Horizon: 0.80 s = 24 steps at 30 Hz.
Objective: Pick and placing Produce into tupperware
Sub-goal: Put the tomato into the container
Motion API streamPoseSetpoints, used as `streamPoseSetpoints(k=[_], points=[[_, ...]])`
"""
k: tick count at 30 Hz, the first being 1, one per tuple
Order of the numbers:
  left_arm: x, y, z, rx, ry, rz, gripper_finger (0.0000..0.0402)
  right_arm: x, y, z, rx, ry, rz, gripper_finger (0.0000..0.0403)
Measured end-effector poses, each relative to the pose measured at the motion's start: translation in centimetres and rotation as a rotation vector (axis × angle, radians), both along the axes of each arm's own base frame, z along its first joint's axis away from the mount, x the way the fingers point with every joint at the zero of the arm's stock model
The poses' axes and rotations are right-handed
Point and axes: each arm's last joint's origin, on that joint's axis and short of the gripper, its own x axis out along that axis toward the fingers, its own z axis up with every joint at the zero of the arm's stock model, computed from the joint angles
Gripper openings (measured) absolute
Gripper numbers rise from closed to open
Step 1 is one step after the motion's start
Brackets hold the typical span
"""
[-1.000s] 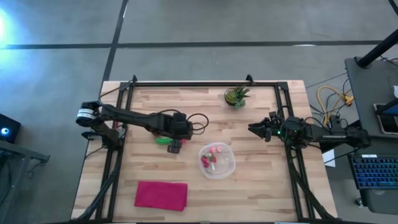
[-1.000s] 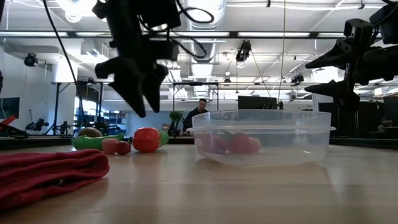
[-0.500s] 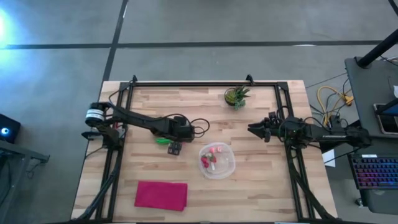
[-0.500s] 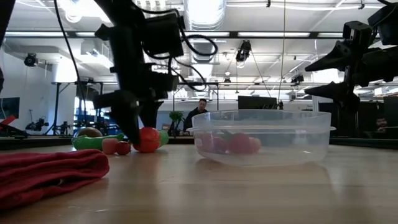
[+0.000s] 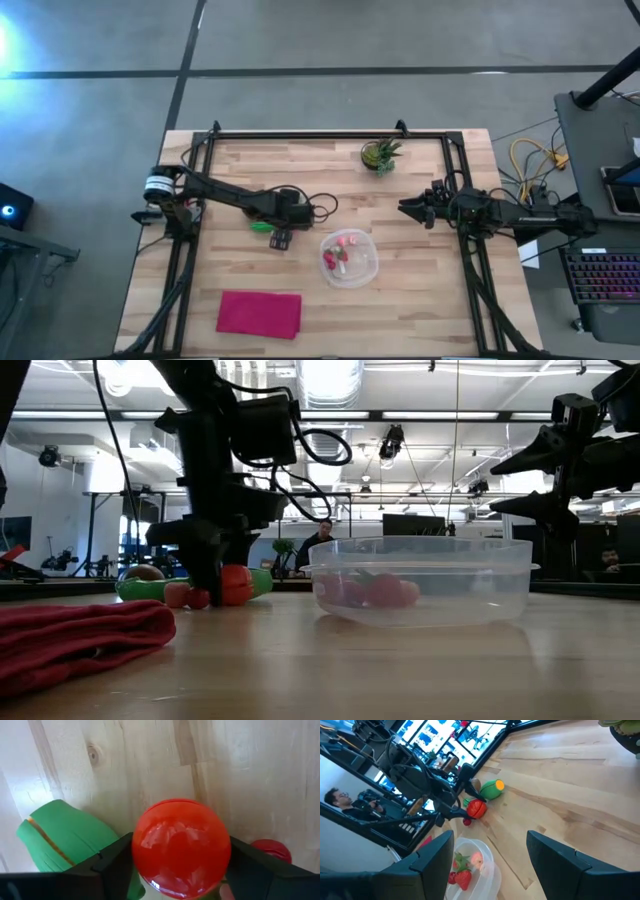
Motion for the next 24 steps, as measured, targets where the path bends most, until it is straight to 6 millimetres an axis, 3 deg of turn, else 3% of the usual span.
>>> streamPoseSetpoints(k=[7, 11, 14, 20, 24], points=[[0.1, 0.1, 0.1, 0.002, -0.003, 0.005, 0.0239, 0.0, 0.0, 0.0, -0.006, 0.001, 0.001, 0.0242], [0.9, 0.2, 1.3, 0.009, -0.038, 0.01, 0.0251, 0.0, 0.0, 0.0, -0.007, 0.001, 0.001, 0.0242], [1.9, 0.1, 3.4, -0.005, -0.109, 0.005, 0.0253, 0.0, 0.0, 0.0, -0.007, 0.001, 0.001, 0.0242], [4.7, -0.6, 9.6, -0.209, -0.4, -0.095, 0.0252, 0.0, 0.0, 0.0, -0.002, -0.001, 0.0, 0.0242], [6.1, -1.6, 11.1, -0.325, -0.538, -0.188, 0.0245, 0.0, 0.0, 0.0, 0.007, -0.002, -0.002, 0.0242]])
